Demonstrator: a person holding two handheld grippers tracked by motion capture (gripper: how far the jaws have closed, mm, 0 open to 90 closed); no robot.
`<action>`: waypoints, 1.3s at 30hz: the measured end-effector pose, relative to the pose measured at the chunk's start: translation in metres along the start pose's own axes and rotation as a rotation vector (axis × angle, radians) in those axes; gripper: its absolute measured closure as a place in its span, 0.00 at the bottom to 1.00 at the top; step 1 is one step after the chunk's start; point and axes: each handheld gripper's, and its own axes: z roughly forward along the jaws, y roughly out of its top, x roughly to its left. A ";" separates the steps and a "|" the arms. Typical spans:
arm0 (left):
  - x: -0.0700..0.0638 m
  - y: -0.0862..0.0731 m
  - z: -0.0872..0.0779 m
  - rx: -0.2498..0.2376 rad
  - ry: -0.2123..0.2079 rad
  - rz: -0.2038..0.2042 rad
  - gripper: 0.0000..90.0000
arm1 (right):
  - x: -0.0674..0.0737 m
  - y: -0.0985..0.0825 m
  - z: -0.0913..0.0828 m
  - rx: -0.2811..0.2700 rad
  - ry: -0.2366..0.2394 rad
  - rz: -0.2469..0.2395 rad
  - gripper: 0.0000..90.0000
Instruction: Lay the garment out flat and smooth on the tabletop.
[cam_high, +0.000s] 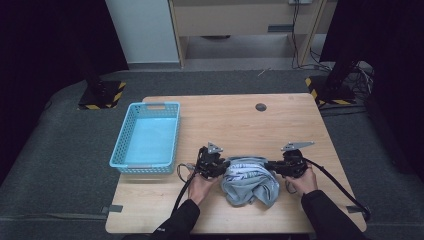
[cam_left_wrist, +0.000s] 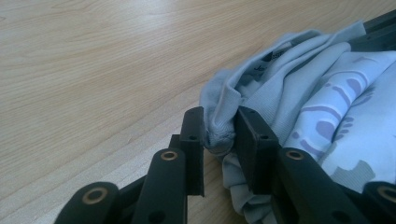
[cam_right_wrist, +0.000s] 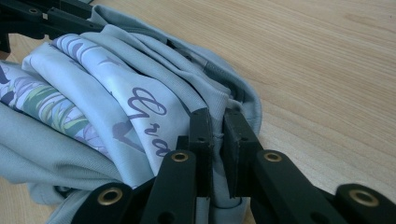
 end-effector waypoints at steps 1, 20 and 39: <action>-0.001 0.000 0.000 0.001 0.001 0.006 0.81 | 0.000 0.000 0.000 -0.001 -0.002 0.000 0.92; -0.019 0.016 -0.029 -0.102 0.027 0.091 0.93 | 0.012 0.013 -0.022 -0.079 -0.037 -0.050 0.92; -0.028 0.063 -0.076 -0.220 0.057 0.133 0.93 | 0.028 0.053 -0.071 -0.273 -0.093 -0.075 0.93</action>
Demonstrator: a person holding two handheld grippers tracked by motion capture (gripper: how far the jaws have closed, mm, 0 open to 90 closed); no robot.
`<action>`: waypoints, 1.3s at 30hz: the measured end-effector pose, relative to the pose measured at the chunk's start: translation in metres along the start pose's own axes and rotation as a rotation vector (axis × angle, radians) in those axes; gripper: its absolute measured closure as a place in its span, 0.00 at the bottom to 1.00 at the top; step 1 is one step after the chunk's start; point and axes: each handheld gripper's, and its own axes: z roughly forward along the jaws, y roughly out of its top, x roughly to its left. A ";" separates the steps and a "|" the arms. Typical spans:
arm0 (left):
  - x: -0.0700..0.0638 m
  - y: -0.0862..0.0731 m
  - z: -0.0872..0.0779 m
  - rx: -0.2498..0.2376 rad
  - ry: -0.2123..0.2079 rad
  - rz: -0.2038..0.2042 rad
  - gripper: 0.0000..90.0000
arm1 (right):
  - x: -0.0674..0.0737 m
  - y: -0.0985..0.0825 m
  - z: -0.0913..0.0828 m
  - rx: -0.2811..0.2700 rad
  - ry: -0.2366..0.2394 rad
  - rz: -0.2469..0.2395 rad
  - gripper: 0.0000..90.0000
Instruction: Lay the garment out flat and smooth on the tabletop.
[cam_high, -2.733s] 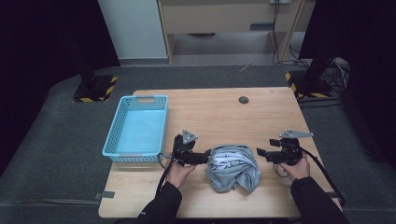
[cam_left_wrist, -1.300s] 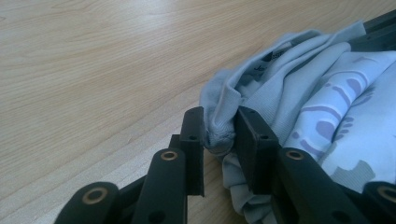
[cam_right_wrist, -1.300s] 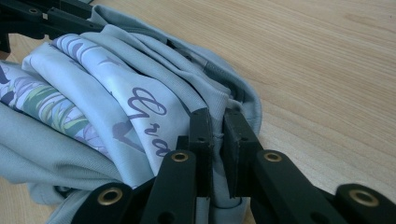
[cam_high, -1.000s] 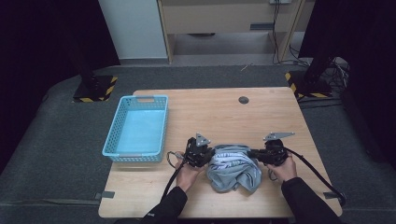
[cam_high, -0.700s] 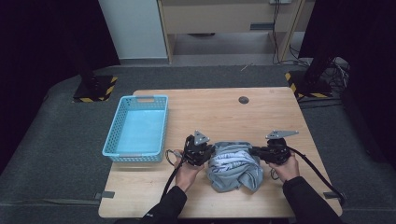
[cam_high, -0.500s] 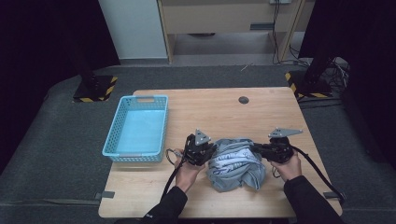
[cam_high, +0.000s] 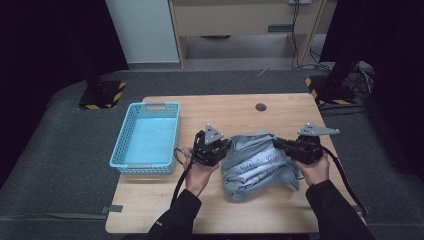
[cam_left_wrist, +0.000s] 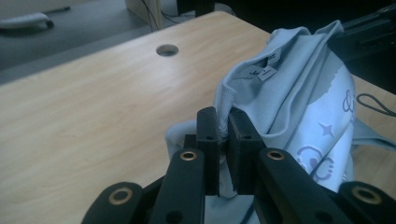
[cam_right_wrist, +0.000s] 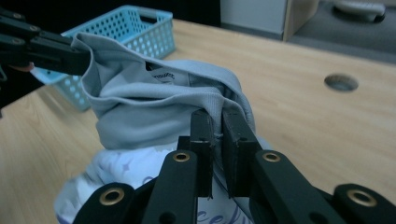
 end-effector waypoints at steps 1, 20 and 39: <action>0.001 0.004 -0.001 -0.008 0.007 0.002 0.93 | 0.001 0.006 -0.001 -0.013 -0.004 -0.005 0.93; 0.057 0.059 0.049 -0.005 0.218 -0.073 0.86 | -0.035 0.070 0.066 -0.167 -0.322 0.094 0.69; 0.049 0.006 0.027 0.157 0.158 -0.070 0.32 | -0.043 -0.002 0.025 -0.069 -0.266 0.134 0.15</action>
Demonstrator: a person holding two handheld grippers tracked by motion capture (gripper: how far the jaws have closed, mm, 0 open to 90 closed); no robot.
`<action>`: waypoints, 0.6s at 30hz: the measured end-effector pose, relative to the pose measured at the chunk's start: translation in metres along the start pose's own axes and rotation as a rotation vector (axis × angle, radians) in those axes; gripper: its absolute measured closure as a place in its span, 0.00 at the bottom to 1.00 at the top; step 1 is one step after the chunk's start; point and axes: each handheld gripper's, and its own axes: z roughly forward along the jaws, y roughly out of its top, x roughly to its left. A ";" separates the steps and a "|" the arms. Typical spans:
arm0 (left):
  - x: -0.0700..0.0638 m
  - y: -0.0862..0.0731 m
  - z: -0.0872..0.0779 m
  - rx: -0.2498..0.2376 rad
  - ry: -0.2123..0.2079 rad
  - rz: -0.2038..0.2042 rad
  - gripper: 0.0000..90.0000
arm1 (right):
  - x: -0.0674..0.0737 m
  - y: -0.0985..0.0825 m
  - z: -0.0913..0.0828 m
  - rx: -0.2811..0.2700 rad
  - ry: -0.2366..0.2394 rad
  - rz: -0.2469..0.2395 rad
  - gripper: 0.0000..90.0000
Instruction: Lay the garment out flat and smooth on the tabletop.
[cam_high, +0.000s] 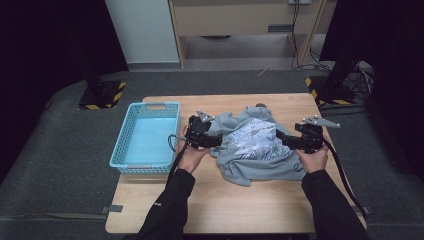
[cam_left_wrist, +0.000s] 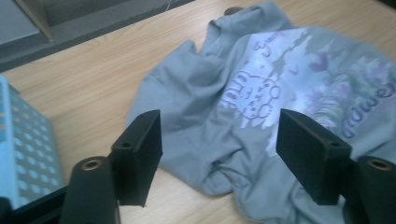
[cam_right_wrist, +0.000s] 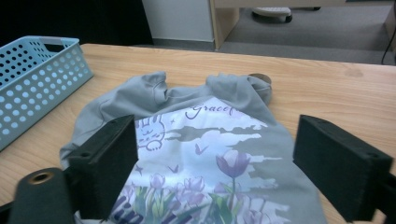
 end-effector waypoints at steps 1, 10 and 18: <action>-0.004 -0.004 -0.001 -0.013 0.001 -0.009 0.30 | 0.000 -0.001 -0.003 0.000 -0.004 -0.007 0.13; -0.039 -0.054 0.006 0.027 -0.031 -0.036 0.10 | 0.004 -0.036 -0.021 0.131 -0.040 -0.082 0.01; -0.058 -0.087 0.031 0.090 -0.035 -0.081 0.07 | -0.010 -0.061 -0.026 0.190 -0.078 -0.075 0.02</action>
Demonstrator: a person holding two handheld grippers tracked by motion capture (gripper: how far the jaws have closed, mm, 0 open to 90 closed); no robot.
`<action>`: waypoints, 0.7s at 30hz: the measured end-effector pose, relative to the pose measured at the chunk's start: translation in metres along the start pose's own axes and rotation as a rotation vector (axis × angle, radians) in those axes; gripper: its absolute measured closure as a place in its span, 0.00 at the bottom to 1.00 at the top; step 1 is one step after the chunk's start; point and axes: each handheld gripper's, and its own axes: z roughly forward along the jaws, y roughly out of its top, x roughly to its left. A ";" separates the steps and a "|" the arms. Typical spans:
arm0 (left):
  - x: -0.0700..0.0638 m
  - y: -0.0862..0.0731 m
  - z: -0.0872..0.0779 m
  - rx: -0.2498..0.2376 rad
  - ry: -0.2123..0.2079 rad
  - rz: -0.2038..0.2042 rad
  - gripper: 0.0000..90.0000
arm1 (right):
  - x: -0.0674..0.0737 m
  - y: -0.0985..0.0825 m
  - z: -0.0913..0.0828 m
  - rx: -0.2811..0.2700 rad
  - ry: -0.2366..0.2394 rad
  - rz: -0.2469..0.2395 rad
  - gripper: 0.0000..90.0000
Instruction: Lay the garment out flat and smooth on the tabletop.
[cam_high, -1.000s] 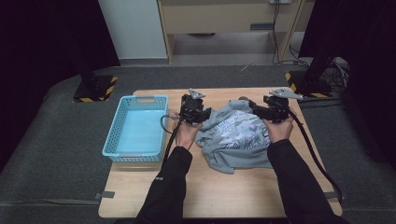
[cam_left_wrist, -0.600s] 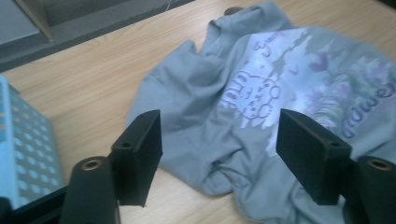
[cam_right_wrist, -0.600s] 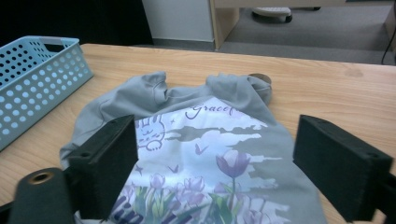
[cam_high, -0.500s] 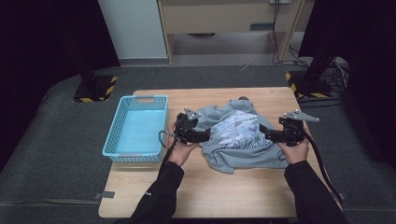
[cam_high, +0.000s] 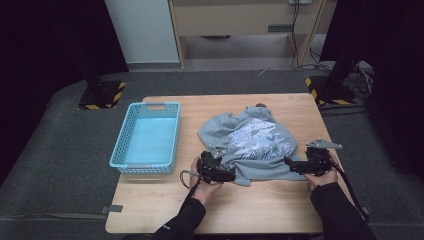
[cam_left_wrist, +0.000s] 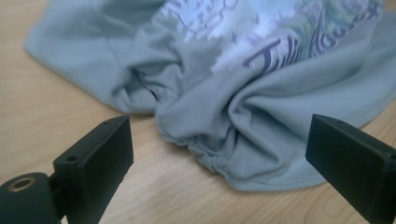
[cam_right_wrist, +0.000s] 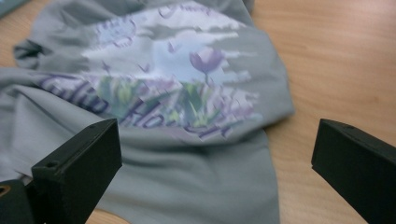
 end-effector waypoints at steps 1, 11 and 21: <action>-0.002 -0.002 0.004 0.014 -0.009 -0.006 0.07 | -0.002 -0.003 0.001 0.014 -0.010 0.005 0.02; -0.020 -0.021 0.038 0.077 0.073 0.067 0.08 | -0.007 -0.023 0.028 0.171 -0.055 -0.023 0.05; -0.013 -0.025 0.026 0.118 0.083 0.171 0.06 | -0.005 -0.035 0.041 0.259 -0.084 -0.085 0.04</action>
